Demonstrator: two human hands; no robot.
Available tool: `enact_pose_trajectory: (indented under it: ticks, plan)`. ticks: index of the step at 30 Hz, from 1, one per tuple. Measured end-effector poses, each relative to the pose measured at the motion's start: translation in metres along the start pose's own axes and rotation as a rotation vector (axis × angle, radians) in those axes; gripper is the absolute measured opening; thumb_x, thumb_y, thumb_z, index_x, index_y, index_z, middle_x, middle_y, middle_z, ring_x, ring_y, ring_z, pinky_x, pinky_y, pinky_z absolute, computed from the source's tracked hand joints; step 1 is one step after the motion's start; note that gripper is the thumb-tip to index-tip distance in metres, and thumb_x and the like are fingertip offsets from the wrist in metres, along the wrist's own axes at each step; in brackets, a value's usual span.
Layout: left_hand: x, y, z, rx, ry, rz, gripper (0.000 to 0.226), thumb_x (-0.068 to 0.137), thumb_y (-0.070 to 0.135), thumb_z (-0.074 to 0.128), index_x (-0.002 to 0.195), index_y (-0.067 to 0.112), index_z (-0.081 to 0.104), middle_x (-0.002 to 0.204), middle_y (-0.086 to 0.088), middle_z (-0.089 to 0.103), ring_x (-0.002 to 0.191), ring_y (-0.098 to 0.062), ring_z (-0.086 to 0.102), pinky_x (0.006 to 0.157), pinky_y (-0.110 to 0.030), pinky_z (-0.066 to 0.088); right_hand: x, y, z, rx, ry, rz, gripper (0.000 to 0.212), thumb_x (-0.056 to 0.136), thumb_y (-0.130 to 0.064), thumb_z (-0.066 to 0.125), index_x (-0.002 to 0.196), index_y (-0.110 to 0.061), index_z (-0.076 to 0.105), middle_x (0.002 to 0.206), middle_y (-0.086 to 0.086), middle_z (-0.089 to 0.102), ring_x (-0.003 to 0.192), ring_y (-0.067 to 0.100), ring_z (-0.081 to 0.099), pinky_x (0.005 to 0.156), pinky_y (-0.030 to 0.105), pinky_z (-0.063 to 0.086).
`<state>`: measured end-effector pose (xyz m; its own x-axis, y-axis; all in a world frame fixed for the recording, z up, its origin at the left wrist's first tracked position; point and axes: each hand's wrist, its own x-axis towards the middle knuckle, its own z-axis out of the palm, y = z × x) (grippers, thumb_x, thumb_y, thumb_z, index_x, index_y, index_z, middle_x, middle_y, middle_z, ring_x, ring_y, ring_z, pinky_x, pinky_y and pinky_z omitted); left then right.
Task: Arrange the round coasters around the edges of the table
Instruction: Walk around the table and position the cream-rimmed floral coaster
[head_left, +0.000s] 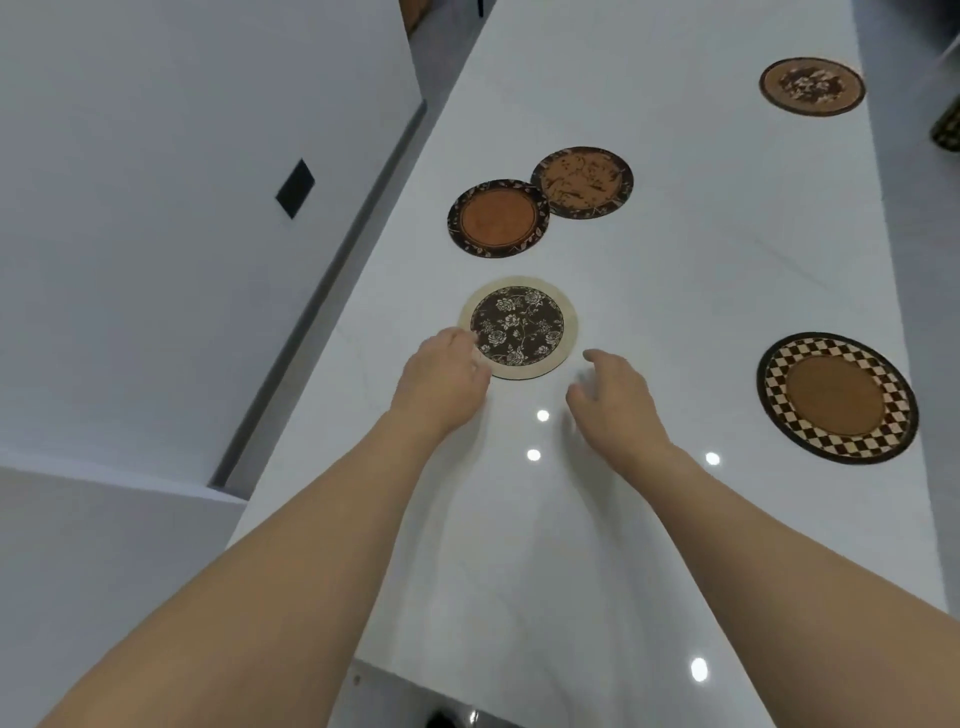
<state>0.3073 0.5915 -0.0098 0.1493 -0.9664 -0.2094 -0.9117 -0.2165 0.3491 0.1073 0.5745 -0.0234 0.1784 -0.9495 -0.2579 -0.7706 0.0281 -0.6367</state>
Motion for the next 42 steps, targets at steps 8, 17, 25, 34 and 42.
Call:
enact_pose_trajectory:
  ticks: [8,17,25,34,42]
  plan:
    - [0.079,-0.018,0.057,0.064,0.280,-0.103,0.054,0.096,0.040,0.039,0.140,0.009,0.041,0.147,-0.009,0.040,0.139,-0.028,0.030,0.119,-0.047,0.020,0.096,0.031,0.037,-0.299,0.254,-0.075,0.056,0.093,-0.052,0.024,0.143,-0.028,0.033,0.156,-0.001,0.023,0.143,0.020,0.012,0.116,0.044,0.006]
    - [0.078,-0.020,0.057,-0.173,0.443,-0.050,0.022,0.095,0.028,0.043,0.115,0.022,0.052,0.108,0.002,0.063,0.101,-0.024,0.054,0.097,-0.042,0.038,0.098,0.038,0.034,-0.003,0.353,-0.177,0.037,0.088,-0.045,0.047,0.124,-0.043,0.049,0.116,-0.022,0.057,0.125,0.005,0.036,0.115,0.034,0.007]
    - [0.075,-0.022,0.058,-0.366,0.472,-0.076,0.019,0.095,0.033,0.044,0.104,0.024,0.058,0.078,0.008,0.066,0.076,-0.022,0.060,0.089,-0.038,0.043,0.095,0.040,0.037,0.089,0.392,-0.204,0.037,0.091,-0.043,0.046,0.128,-0.039,0.050,0.076,-0.022,0.052,0.086,-0.001,0.039,0.102,0.018,0.015]
    - [0.039,-0.012,0.055,-0.640,0.389,-0.266,0.012,0.089,0.037,0.056,0.082,0.029,0.062,0.062,0.012,0.062,0.089,-0.023,0.063,0.090,-0.050,0.049,0.057,0.033,0.034,-0.117,0.355,-0.267,0.031,0.094,-0.025,0.038,0.118,-0.021,0.058,0.068,-0.002,0.063,0.077,0.026,0.058,0.091,0.036,0.031]
    - [-0.053,-0.008,0.076,-0.669,0.323,-0.213,0.013,0.086,0.035,0.060,0.080,0.024,0.063,0.071,0.004,0.068,0.082,-0.019,0.065,0.093,-0.053,0.048,-0.047,0.059,0.045,-0.213,0.350,-0.205,0.028,0.096,-0.021,0.040,0.116,-0.019,0.060,0.073,-0.002,0.062,0.077,0.025,0.056,0.091,0.041,0.034]
